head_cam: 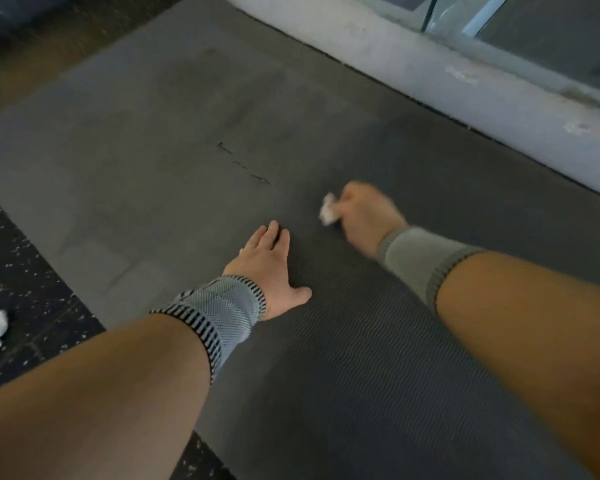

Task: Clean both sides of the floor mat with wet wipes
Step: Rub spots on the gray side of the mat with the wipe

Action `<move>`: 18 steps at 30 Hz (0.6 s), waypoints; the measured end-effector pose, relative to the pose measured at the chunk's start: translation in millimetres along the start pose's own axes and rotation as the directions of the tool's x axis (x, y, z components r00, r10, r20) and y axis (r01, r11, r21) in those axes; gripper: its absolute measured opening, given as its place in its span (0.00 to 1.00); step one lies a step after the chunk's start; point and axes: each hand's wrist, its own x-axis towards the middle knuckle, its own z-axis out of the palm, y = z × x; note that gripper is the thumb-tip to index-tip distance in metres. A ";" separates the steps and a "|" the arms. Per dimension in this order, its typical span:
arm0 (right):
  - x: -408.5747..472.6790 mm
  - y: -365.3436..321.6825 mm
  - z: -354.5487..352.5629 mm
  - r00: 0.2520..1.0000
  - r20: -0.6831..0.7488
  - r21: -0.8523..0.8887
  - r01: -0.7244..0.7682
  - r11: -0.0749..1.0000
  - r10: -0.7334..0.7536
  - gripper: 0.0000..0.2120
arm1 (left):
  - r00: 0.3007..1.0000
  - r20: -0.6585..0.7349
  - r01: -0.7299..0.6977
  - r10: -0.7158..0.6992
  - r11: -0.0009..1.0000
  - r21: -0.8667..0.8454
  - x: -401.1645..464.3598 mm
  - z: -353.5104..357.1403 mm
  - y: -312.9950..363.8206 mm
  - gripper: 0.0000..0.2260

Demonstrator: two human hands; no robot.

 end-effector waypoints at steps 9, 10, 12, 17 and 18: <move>-51.2 -45.1 2.4 0.932 0.142 0.104 0.320 0.942 -0.333 0.05 | 0.999 -0.007 -0.035 0.036 0.997 0.065 -6.5 -3.3 -0.6 0.49; -39.0 -24.9 4.8 0.986 -0.004 0.060 0.164 0.985 -0.164 0.07 | 0.998 -0.062 0.025 -0.023 0.999 0.030 -10.7 -0.9 -1.6 0.51; -28.9 1.1 4.8 0.967 -0.137 0.019 -0.215 0.976 0.216 0.13 | 0.979 -0.184 0.086 -0.082 0.996 0.015 -21.5 7.2 -4.0 0.49; -89.9 -65.2 23.5 0.948 0.121 0.101 0.282 0.954 -0.293 0.09 | 0.987 -0.157 0.045 -0.044 0.999 0.007 -31.1 21.0 -14.4 0.49; -92.8 -61.6 19.0 0.921 0.175 0.118 0.332 0.936 -0.349 0.08 | 0.993 -0.115 0.035 -0.035 0.999 0.002 -31.7 22.2 -16.2 0.51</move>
